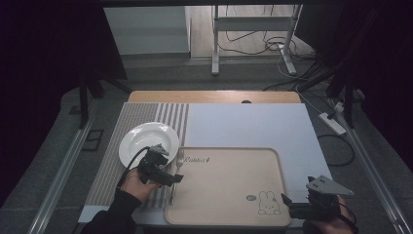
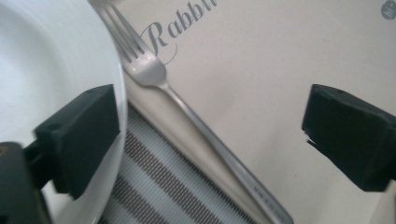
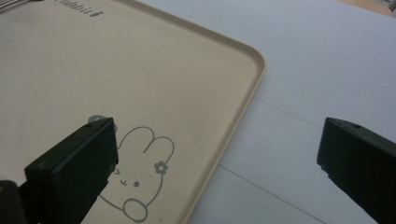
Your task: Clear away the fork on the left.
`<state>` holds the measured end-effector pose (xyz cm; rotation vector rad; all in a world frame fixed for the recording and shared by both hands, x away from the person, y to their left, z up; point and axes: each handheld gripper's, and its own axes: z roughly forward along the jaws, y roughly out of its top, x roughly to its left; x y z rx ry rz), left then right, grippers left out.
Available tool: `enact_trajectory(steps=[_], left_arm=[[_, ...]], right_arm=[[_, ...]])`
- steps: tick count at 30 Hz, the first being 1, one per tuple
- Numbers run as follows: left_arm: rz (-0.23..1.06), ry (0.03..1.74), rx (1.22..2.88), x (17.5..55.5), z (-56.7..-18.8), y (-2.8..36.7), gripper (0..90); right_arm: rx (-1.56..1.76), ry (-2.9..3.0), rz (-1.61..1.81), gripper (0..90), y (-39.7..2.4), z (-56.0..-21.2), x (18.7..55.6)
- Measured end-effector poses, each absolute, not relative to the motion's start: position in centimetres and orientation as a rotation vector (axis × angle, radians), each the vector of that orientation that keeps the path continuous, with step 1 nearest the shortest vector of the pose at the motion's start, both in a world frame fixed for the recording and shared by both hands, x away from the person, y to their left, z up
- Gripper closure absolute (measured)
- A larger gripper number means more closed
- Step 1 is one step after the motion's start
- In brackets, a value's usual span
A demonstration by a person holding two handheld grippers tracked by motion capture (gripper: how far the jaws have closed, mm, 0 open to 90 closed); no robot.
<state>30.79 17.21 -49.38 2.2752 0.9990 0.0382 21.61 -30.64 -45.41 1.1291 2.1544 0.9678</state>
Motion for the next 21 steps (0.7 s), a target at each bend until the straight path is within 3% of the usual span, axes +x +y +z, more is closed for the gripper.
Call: enact_trajectory(steps=[5,21], left_arm=[[0.051,1.004,2.246,30.5,-49.1,18.1,0.0],[0.142,1.021,2.141,27.7,-49.0,21.8,0.0]], right_arm=[[1.128,2.155,0.966,0.0,-30.6,-45.4,21.6],[1.131,2.158,0.961,0.0,-30.6,-45.4,21.6]])
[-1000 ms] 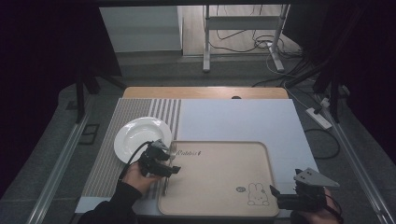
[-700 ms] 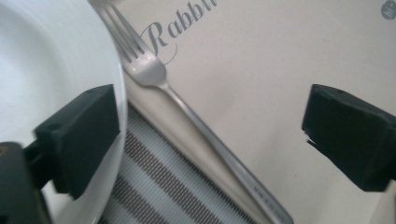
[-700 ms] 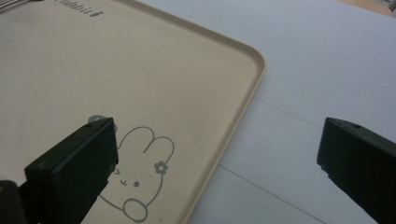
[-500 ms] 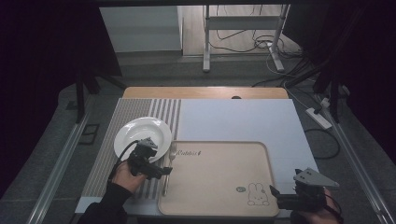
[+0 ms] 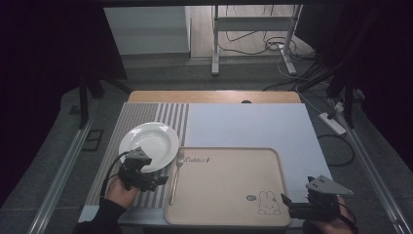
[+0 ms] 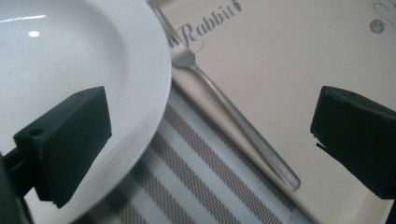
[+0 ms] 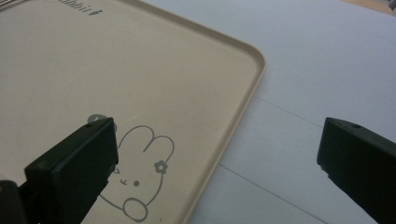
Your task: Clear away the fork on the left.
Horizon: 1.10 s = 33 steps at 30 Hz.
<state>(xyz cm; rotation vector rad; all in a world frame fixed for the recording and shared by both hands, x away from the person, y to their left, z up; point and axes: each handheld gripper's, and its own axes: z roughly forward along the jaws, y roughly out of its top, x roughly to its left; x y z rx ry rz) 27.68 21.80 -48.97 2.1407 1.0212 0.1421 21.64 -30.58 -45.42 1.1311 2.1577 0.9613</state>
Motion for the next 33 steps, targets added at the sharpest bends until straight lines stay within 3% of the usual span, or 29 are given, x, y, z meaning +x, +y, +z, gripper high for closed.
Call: enact_trajectory(steps=[18,33], left_arm=[[0.15,1.105,2.05,23.9,-49.6,25.8,0.0],[0.24,1.157,2.025,21.6,-49.4,27.5,0.0]], right_arm=[[1.134,2.16,0.954,0.0,-30.6,-45.4,21.7],[1.141,2.16,0.951,0.0,-30.6,-45.4,21.7]])
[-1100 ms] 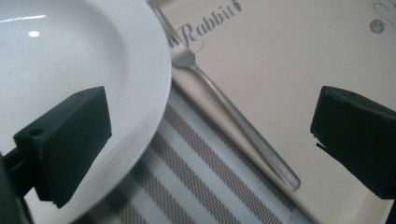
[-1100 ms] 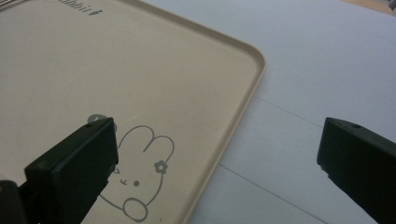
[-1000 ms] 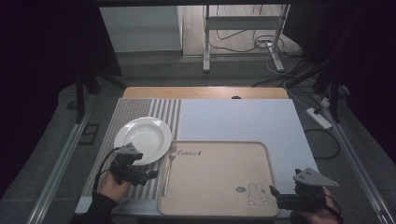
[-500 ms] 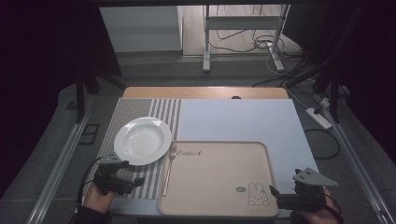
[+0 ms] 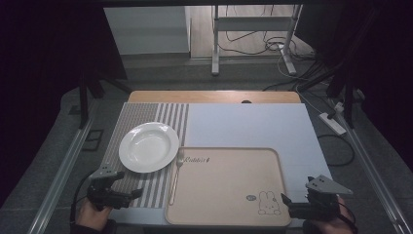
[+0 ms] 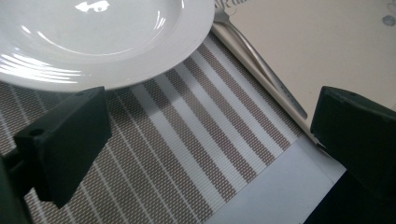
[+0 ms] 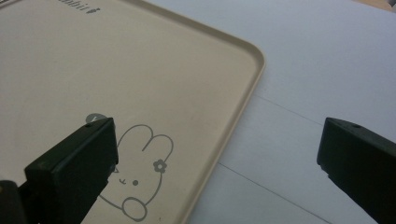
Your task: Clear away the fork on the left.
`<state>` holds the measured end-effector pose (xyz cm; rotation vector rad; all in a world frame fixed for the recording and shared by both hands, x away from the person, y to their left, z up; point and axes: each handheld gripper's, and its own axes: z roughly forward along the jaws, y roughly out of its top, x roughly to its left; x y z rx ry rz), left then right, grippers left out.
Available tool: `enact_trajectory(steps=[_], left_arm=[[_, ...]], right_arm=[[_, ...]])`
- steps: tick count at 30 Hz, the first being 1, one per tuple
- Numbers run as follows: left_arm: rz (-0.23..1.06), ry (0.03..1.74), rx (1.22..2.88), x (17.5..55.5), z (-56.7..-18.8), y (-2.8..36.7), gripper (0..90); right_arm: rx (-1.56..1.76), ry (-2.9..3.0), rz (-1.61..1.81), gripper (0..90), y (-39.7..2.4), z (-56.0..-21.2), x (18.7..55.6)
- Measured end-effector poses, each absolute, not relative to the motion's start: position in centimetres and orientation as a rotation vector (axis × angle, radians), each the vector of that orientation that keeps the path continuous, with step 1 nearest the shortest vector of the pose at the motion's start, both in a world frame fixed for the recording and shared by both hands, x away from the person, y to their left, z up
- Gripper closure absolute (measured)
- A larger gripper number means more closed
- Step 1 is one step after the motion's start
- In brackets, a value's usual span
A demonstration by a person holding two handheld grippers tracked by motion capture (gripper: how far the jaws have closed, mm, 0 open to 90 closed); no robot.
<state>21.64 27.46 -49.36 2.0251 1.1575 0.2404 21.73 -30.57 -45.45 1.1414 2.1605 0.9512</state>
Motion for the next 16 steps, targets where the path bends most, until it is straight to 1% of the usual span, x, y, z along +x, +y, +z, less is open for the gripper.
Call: enact_trajectory(steps=[10,16], left_arm=[[0.306,1.166,2.033,20.0,-49.0,27.9,0.0],[0.3,1.173,2.02,19.9,-49.0,28.0,0.0]], right_arm=[[1.15,2.162,0.945,0.0,-30.5,-45.5,21.8],[1.147,2.171,0.938,0.0,-30.5,-45.5,21.8]])
